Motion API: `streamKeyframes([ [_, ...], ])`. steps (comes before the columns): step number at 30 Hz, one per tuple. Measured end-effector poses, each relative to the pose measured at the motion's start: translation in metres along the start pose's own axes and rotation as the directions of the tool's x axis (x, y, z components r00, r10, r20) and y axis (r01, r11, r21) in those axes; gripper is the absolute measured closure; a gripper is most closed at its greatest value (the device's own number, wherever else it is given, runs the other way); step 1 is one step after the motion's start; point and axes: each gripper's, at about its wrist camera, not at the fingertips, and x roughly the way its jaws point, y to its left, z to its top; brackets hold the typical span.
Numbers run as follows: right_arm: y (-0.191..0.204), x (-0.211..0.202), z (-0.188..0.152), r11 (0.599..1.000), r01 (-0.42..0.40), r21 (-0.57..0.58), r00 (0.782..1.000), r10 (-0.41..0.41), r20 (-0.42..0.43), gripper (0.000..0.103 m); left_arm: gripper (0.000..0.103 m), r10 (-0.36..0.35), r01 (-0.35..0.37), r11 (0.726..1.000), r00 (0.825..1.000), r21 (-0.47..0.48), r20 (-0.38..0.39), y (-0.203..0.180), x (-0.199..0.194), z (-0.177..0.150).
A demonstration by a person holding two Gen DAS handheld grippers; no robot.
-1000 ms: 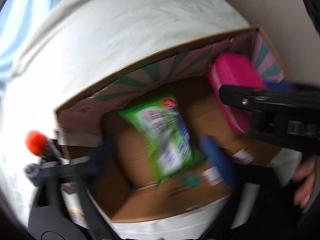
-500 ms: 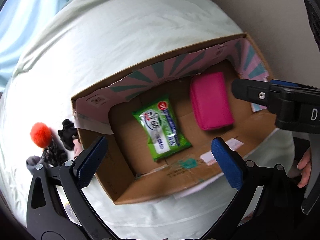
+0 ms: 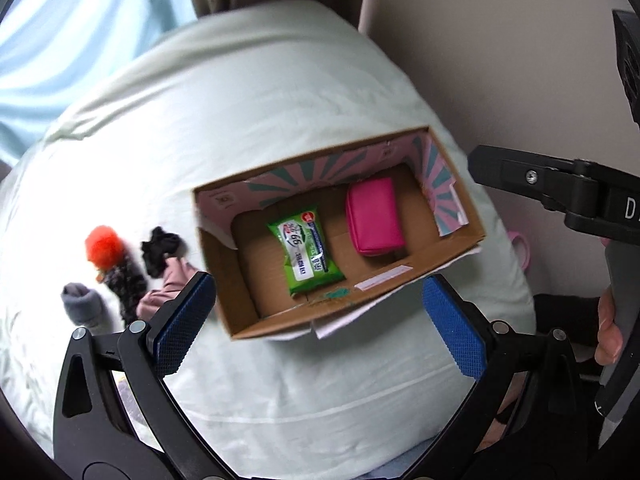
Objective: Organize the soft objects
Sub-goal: 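Open both tools to drop the wipe pack and pouch into the box, then withdraw both tools from the box back toward the remaining items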
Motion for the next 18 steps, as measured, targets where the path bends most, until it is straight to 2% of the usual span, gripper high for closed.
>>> streamKeyframes([
  [7, 0.045, -0.068, -0.020, 0.996, 0.040, -0.084, 0.991, -0.029, 0.130, 0.000, 0.001, 0.024, -0.014, 0.998, 0.990, -0.069, 0.141, 0.032, -0.082, -0.025],
  [13, 0.099, -0.115, -0.051, 0.984, 0.049, -0.169, 0.974, -0.010, 0.226, 0.000, 0.001, 0.040, -0.005, 0.990, 0.966, -0.137, 0.256, 0.075, -0.152, -0.064],
  [18, 0.149, -0.140, -0.091, 0.967, 0.077, -0.244, 0.953, 0.001, 0.302, 0.000, 0.001, 0.107, -0.036, 0.974, 0.943, -0.223, 0.316, 0.126, -0.198, -0.108],
])
